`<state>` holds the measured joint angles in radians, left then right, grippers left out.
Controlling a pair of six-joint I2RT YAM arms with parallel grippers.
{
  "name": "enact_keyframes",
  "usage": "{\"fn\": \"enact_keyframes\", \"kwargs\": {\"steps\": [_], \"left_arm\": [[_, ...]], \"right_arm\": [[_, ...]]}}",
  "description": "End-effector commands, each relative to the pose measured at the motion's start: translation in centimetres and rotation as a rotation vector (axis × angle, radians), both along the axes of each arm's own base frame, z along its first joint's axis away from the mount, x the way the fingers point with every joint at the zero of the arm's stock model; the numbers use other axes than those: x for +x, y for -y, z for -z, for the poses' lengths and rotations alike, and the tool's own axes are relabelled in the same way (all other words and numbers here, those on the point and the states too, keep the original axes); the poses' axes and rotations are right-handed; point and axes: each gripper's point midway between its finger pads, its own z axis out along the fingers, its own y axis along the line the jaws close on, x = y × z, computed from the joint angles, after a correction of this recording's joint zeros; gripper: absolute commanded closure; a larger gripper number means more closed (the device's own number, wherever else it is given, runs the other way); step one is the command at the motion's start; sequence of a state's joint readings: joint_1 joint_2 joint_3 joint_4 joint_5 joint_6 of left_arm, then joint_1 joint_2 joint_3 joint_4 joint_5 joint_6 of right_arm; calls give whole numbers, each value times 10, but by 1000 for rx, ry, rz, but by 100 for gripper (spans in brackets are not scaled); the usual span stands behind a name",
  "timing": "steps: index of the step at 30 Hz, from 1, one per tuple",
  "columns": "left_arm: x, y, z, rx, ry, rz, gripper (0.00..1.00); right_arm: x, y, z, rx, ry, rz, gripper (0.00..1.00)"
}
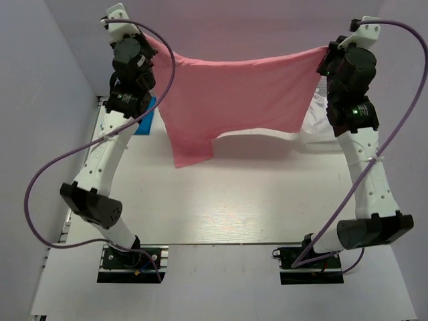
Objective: Fold and stack the t-shirts
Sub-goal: Flatten out the tshirt
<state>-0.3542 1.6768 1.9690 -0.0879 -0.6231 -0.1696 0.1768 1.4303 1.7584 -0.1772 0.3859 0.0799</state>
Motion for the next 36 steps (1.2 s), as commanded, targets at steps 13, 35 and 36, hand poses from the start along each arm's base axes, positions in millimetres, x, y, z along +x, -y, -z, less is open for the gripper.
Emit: {"fn": "enact_keyframes", "kwargs": {"steps": [13,35,36], "left_arm": [[-163,-52,-112,-130,293,40,100],[-353,-39,-144,-179,473,522,100],[-358,-40,-143,-192,475,528,100]], "right_arm": [[-110,7,-119,20,321,-69,100],[-251,-10,-118,83,435,-307,100],[-260,-8,-119,85,449,-308,100]]}}
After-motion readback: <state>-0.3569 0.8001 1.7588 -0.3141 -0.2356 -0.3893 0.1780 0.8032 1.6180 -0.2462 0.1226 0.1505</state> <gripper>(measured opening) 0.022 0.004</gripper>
